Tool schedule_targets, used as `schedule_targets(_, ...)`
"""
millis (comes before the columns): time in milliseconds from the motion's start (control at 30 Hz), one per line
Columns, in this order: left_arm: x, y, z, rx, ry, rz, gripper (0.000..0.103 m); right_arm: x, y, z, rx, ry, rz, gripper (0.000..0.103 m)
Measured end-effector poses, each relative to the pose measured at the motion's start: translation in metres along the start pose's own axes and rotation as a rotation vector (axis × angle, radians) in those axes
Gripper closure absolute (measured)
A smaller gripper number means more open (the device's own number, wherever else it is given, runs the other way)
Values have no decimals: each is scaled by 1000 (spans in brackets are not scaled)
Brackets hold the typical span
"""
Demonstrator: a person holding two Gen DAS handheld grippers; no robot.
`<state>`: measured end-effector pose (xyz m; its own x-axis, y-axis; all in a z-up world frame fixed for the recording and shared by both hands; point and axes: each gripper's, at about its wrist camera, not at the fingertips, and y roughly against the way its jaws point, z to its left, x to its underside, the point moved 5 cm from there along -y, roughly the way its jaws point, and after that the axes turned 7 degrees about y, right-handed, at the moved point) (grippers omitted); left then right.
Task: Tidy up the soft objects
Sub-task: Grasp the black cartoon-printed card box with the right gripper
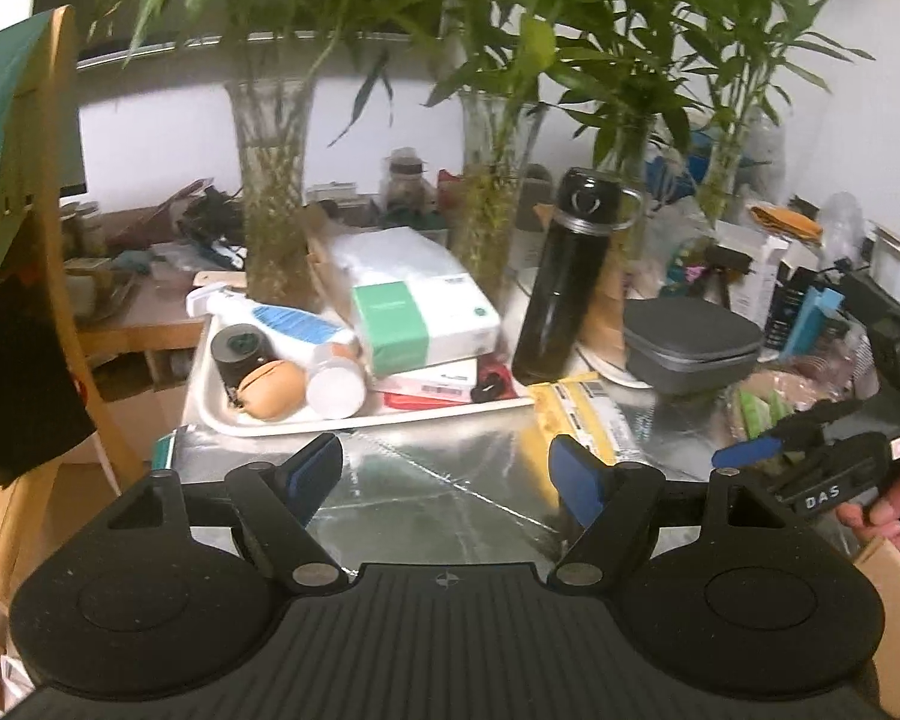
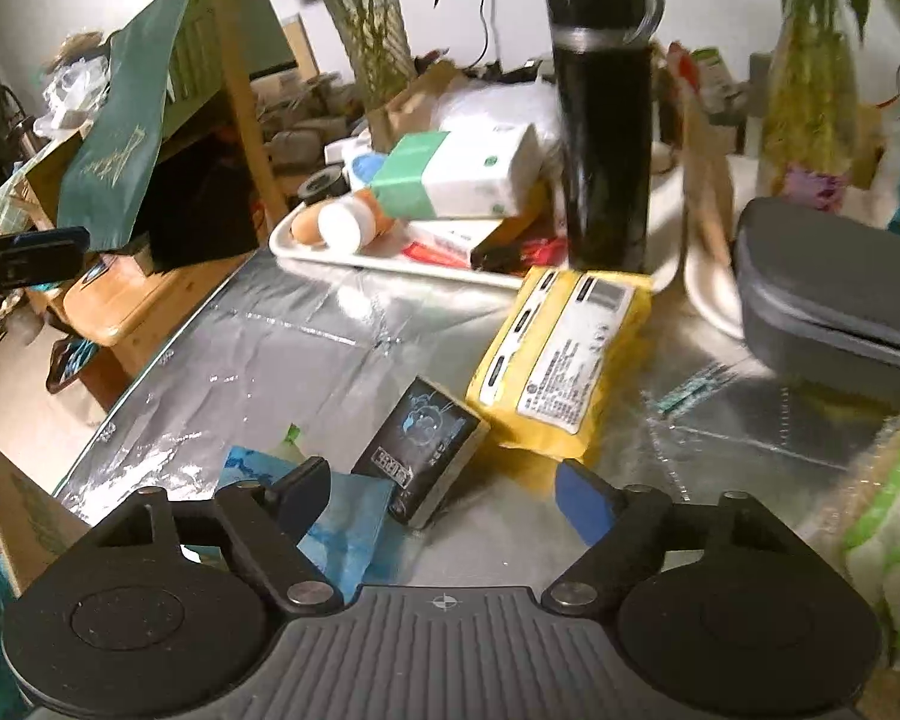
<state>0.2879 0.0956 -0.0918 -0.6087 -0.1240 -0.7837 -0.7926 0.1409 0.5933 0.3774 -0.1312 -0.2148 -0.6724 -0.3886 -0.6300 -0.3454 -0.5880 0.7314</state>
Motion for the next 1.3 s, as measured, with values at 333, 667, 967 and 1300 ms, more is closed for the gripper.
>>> schedule_targets(333, -2, -6, 5, -48, 26, 12, 27, 3, -51, -14, -149, -111, 82, 42)
schedule_targets(667, 0, -12, 6, -52, 29, 51, 27, 2, -89, -28, -189, -248, 91, 46)
schedule_targets(967, 5, -15, 5, -52, 14, 78, 27, -15, -75, -10, -166, -120, 65, 69)
schedule_targets(1300, 7, -16, 2, -49, 4, 89, 27, -18, -32, -25, -106, -92, 168, 69)
